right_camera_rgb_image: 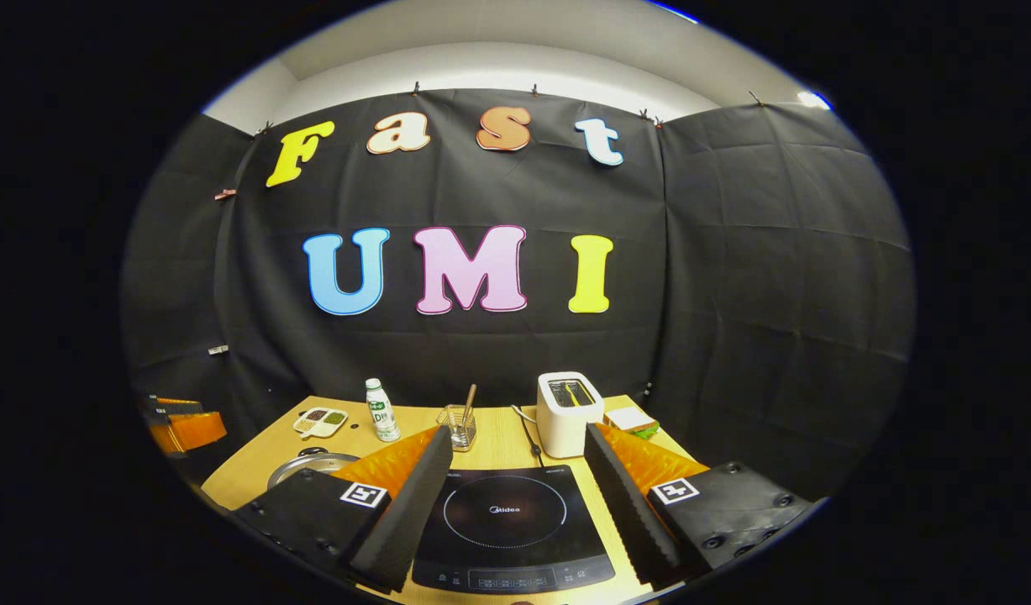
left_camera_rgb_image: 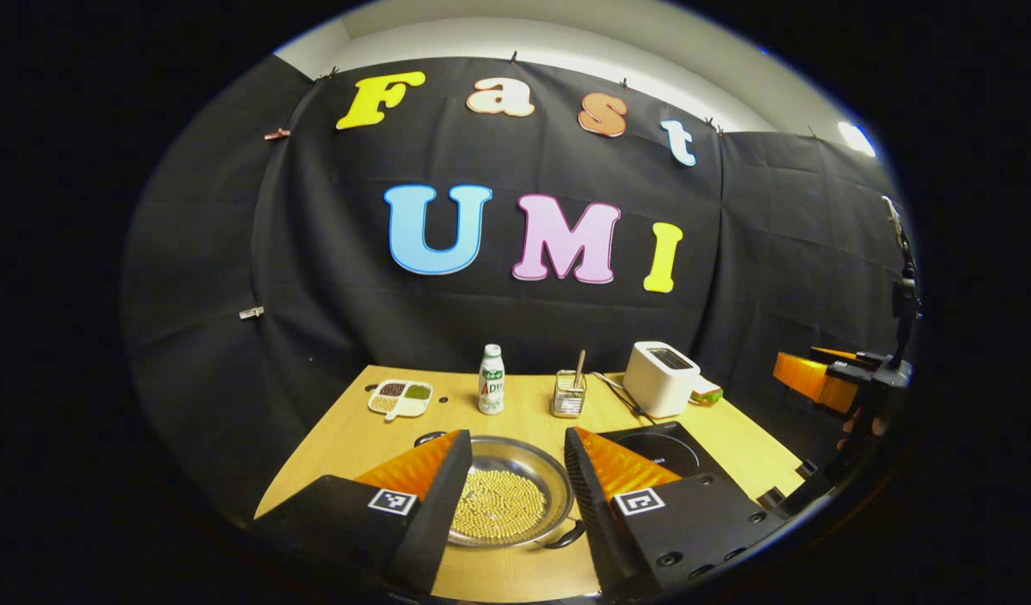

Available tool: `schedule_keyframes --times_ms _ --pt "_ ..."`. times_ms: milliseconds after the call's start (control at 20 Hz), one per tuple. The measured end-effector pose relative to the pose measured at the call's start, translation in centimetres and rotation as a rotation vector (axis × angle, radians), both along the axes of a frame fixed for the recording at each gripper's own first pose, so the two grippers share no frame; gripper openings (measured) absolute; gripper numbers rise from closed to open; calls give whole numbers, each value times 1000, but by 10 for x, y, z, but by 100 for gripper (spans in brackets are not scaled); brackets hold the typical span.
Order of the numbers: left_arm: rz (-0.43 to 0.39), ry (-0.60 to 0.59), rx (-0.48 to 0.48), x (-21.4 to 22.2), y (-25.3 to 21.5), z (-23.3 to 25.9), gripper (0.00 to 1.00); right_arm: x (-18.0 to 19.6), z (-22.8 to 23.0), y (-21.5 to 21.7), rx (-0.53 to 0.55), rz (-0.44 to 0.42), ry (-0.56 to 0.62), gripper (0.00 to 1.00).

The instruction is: First push the handle of the pot to place it horizontally, then grasp the pot with both hands and set it on the induction cooktop.

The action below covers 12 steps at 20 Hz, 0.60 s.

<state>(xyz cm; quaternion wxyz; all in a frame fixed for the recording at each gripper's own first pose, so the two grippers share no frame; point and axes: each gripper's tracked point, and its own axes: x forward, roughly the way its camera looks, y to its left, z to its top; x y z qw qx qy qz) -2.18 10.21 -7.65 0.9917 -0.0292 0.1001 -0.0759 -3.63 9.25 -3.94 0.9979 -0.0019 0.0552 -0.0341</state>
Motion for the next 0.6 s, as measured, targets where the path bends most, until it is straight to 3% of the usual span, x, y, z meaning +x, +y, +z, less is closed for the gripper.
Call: schedule_keyframes --times_ms 150,200,300,350,400,600 --pt "-57 44 -32 -6 1 -16 58 -7 -2 5 0 -11 9 98" --pt "-66 58 -35 -9 4 -23 50 -10 -2 8 -5 -8 7 98" --pt "-77 94 -26 -13 6 -37 41 -12 -1 9 -15 -14 0 98" --pt "-80 110 -21 -15 7 -43 41 -10 0 9 -7 -18 -5 95" --pt "-83 124 -17 -16 8 -48 33 -8 -1 12 5 -20 -3 98" --pt "-102 182 -14 -18 8 -68 18 3 -12 21 9 -2 30 98"
